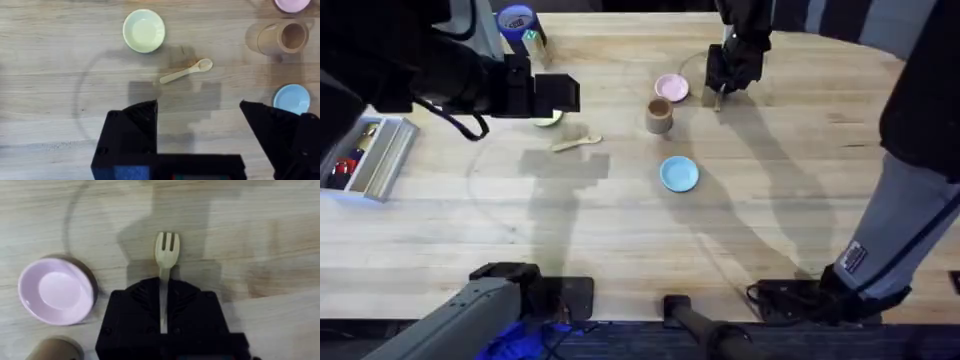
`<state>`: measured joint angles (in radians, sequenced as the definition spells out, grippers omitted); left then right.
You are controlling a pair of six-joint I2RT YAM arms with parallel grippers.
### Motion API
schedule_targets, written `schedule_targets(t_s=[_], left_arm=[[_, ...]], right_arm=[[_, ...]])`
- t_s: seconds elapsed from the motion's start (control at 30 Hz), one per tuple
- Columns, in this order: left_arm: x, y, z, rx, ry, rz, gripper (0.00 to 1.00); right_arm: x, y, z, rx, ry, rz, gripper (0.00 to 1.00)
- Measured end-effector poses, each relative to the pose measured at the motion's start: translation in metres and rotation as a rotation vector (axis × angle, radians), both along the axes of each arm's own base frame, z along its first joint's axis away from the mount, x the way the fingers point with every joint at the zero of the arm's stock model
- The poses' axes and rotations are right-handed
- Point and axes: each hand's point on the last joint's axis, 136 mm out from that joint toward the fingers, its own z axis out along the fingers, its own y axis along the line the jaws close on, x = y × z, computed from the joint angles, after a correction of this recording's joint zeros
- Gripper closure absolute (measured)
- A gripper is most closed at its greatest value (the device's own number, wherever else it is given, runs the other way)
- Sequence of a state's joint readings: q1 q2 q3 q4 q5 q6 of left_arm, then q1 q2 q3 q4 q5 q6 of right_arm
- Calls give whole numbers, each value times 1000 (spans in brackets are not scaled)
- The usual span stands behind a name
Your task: Pick up a utensil and set it on the pink plate, then put the other utensil in the container.
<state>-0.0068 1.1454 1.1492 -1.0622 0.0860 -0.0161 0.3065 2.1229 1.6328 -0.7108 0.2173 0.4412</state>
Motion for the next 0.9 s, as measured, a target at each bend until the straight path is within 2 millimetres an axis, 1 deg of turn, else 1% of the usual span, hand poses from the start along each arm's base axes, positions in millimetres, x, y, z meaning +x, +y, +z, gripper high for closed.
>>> schedule_targets(t_s=[0.23,0.4,0.5,0.67,0.9], left_arm=[[0,0,0,0,0,0,7],[0,0,0,0,0,0,7],[0,0,0,0,-1,0,7],[1,0,0,0,-3,0,7],[1,0,0,0,-3,0,7]], right_arm=[[16,6,5,12,-14,3,954],[29,11,27,27,-59,5,962],[33,16,37,33,-75,15,967],[33,38,45,77,-76,97,972],[21,72,44,145,-45,260,970]])
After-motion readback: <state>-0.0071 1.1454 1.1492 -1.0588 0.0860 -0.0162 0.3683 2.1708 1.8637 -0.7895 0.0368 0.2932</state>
